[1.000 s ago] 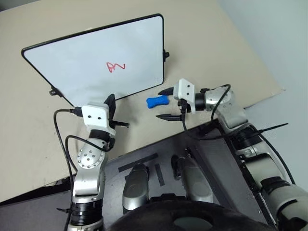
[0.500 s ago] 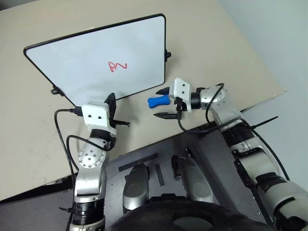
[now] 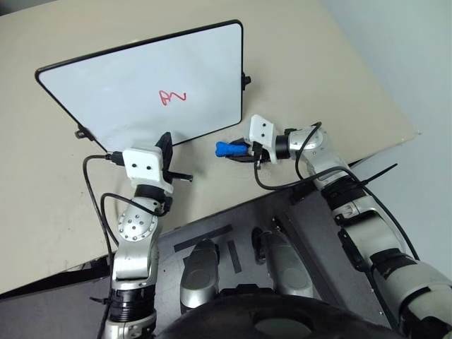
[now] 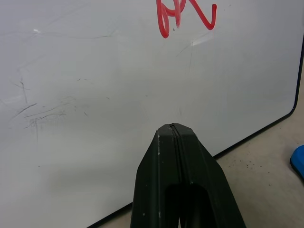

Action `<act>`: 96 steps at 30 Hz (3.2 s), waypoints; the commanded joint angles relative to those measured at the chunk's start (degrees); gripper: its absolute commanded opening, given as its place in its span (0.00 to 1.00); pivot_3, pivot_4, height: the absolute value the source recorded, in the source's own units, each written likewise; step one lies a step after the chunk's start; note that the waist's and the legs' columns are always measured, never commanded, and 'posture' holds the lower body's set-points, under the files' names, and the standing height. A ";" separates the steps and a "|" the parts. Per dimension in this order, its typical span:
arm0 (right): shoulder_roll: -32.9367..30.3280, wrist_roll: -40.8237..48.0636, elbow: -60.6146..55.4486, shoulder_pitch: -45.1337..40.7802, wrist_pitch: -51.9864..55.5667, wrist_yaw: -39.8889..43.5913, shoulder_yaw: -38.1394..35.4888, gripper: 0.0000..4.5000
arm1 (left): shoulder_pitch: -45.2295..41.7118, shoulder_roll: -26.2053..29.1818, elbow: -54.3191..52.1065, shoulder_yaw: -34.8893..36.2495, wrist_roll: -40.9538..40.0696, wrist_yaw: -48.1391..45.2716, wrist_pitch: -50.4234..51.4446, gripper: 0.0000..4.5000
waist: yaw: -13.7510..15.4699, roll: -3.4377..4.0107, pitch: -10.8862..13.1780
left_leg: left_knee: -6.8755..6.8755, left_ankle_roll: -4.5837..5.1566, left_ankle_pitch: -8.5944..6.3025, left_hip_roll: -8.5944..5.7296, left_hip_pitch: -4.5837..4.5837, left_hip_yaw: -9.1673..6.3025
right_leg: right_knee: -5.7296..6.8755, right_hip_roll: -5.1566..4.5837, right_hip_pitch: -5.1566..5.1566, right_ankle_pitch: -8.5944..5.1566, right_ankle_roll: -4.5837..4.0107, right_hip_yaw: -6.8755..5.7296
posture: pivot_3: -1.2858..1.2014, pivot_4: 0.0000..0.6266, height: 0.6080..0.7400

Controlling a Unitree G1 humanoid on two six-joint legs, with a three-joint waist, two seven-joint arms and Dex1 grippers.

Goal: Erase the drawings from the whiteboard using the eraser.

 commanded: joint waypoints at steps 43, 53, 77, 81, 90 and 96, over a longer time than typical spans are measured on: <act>2.04 -26.33 14.20 -17.74 -42.47 -37.03 3.44 0.12 | 1.62 0.14 2.89 1.66 0.63 0.86 -7.49 0.00 | -0.09 0.01 0.00 | -0.03 0.07 0.00 0.14 -0.61 -0.05 | -0.08 -0.02 -0.72 0.40 -0.09 -0.04 | 0.52 0.24 1.00; 5.19 -28.31 14.48 -19.92 -41.24 -38.89 5.15 0.12 | -0.09 0.00 4.04 0.89 0.65 0.72 -7.46 0.00 | -0.30 0.00 0.00 | -0.03 0.07 0.01 0.15 -0.60 -0.05 | -0.08 -0.02 -0.73 0.44 -0.08 -0.04 | 0.52 0.24 1.00; 4.30 -29.95 12.22 -16.60 -38.74 -37.59 6.18 0.12 | -0.29 -0.31 4.70 0.13 0.36 0.93 -7.79 0.00 | -0.42 0.00 0.00 | -0.03 0.05 -0.01 0.16 -0.66 -0.01 | -0.17 -0.02 -0.82 0.53 -0.09 -0.08 | 0.52 0.24 1.00; 4.19 -29.52 11.27 -16.56 -37.76 -37.48 6.09 0.12 | -0.51 -0.21 4.91 0.13 0.33 0.85 -7.81 0.00 | -0.46 0.00 0.00 | -0.04 0.06 0.00 0.17 -0.65 -0.02 | -0.15 -0.02 -0.84 0.57 -0.12 -0.08 | 0.52 0.24 1.00; 10.78 -32.23 15.96 -22.70 -37.03 -41.04 7.99 0.12 | -1.46 -0.14 5.72 -0.10 0.44 0.70 -8.13 0.00 | -1.01 0.00 0.00 | -0.06 0.08 0.01 0.16 -0.64 -0.01 | -0.20 -0.02 -1.00 0.81 -0.17 -0.13 | 0.52 0.24 1.00; 11.86 -33.12 17.34 -23.70 -37.74 -42.58 8.33 0.12 | -1.44 -0.57 5.91 -0.38 0.53 1.07 -8.37 0.00 | -0.97 0.00 0.00 | -0.03 0.08 0.01 0.16 -0.64 -0.04 | -0.24 -0.01 -1.00 0.82 -0.19 -0.15 | 0.52 0.24 1.00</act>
